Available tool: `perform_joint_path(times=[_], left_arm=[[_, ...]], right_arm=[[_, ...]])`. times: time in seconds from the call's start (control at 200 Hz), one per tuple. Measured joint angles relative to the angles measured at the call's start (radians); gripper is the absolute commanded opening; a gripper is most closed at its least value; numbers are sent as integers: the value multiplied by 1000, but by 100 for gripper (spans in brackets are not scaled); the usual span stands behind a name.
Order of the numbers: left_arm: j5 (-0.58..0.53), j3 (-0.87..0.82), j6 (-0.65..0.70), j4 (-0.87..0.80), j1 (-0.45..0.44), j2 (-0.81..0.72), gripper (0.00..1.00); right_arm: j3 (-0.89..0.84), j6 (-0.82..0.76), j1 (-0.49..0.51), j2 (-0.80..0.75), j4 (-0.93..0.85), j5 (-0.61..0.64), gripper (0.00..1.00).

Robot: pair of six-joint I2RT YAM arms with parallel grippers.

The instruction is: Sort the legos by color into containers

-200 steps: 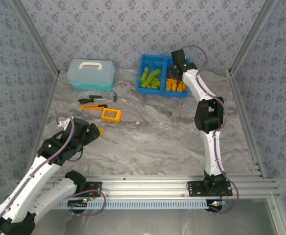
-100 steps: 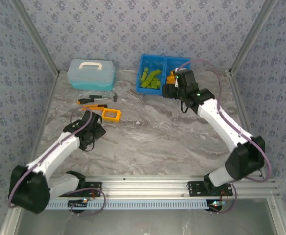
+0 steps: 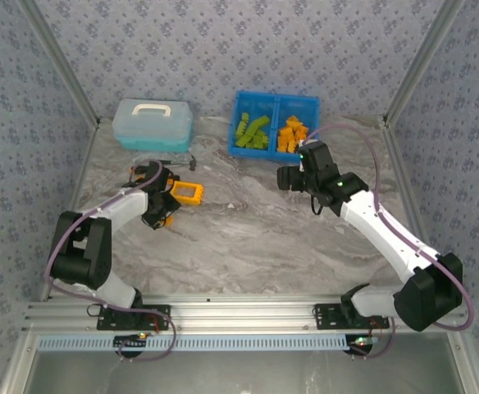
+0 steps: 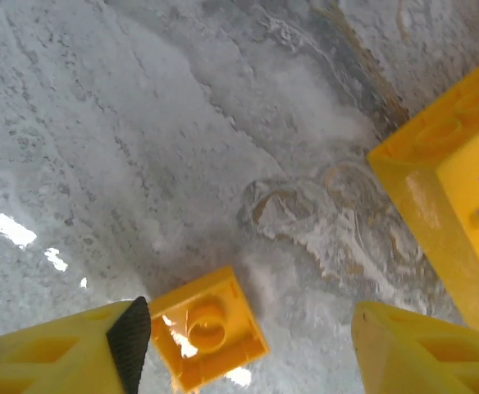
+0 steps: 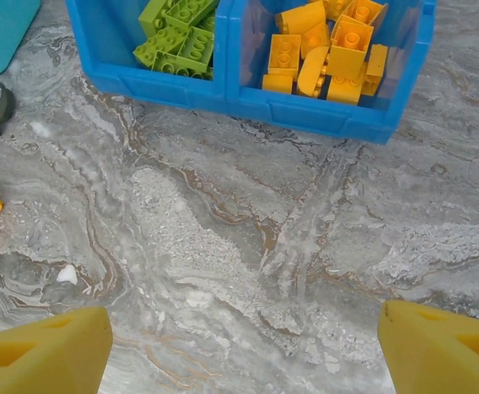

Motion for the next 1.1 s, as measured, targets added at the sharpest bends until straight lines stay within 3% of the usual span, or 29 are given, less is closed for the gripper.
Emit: perform_joint_path(times=[0.23,0.505,0.665,0.974,1.104], left_arm=[[-4,-4,-1,-10,5,12,57],[-19,-22,28,-33,6,32,35],[-29,-4,57,-63,6,31,16],[-11,32,71,-164,0,-43,4],[-6,174,61,-200,-82,-83,5]], right_arm=[[0,0,0,0,-2,5,88],[0,2,11,0,-3,17,88],[0,10,16,0,-3,26,88],[0,28,32,-3,-10,43,88],[-6,58,49,-45,-39,64,89]])
